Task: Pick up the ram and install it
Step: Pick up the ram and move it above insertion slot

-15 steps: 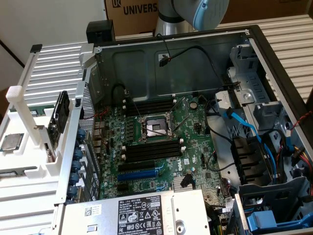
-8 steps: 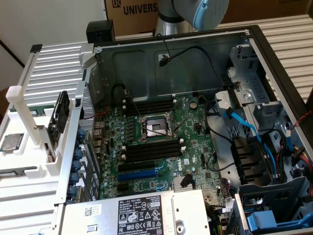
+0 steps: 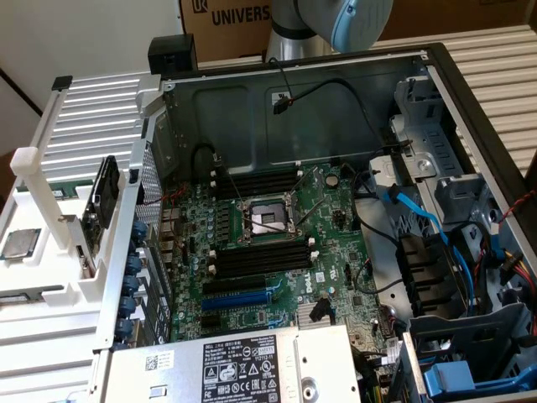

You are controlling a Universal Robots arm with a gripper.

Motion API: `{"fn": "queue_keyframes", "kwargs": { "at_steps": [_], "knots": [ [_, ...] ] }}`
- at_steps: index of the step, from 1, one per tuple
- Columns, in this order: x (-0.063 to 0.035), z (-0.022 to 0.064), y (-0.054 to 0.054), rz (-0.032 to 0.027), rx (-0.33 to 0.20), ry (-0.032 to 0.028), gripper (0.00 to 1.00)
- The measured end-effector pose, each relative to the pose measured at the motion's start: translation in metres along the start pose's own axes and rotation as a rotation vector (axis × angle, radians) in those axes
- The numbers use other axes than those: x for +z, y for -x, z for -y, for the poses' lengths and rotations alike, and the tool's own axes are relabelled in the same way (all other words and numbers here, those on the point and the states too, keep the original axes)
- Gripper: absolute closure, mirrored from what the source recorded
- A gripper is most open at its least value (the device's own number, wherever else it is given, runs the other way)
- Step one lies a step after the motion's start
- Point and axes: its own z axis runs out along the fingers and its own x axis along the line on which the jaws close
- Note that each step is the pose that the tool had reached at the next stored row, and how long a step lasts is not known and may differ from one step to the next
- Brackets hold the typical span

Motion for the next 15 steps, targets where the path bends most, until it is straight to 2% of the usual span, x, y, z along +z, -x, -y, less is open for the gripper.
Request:
{"fn": "queue_keyframes", "kwargs": {
  "at_steps": [6,7,10,15],
  "knots": [
    [0.0011,0.0,0.0,-0.0006,-0.127,0.0034,0.9],
    [0.002,0.0,0.0,-0.0013,-0.177,0.0052,0.9],
    [0.0042,0.0,0.0,-0.001,-0.177,0.0048,0.9],
    [0.015,0.0,0.0,-0.0012,-0.177,0.0051,0.9]
  ]
}}
